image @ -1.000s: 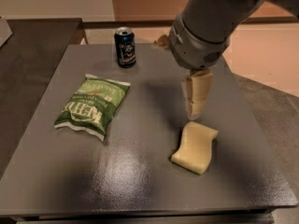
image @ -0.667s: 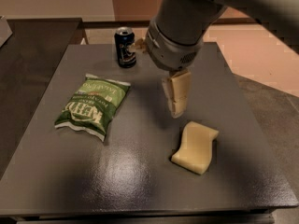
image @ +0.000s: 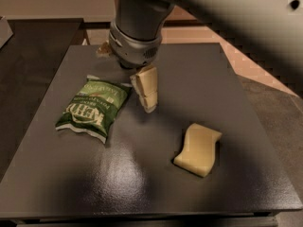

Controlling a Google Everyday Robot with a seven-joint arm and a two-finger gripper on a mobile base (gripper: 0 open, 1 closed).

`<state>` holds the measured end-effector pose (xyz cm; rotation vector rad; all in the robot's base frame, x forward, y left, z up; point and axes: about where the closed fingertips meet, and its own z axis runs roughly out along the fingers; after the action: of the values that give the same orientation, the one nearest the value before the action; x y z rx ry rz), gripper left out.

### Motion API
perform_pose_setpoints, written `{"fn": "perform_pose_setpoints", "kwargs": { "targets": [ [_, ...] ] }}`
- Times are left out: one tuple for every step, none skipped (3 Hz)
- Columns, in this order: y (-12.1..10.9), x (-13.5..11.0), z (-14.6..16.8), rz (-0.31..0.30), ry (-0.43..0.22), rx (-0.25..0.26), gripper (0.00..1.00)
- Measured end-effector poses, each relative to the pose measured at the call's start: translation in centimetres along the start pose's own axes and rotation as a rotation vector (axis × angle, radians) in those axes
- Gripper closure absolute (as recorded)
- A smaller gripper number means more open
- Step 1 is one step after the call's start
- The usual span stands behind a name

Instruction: Pick green jalapeno chip bag

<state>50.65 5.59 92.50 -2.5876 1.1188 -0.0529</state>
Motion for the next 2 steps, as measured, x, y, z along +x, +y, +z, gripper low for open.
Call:
{"fn": "perform_pose_setpoints", "kwargs": {
  "targets": [
    [-2.2, -1.3, 2.0, -0.05, -0.035, -0.038, 0.0],
    [-3.6, -2.6, 4.3, -0.107, -0.062, -0.08, 0.0]
  ]
}}
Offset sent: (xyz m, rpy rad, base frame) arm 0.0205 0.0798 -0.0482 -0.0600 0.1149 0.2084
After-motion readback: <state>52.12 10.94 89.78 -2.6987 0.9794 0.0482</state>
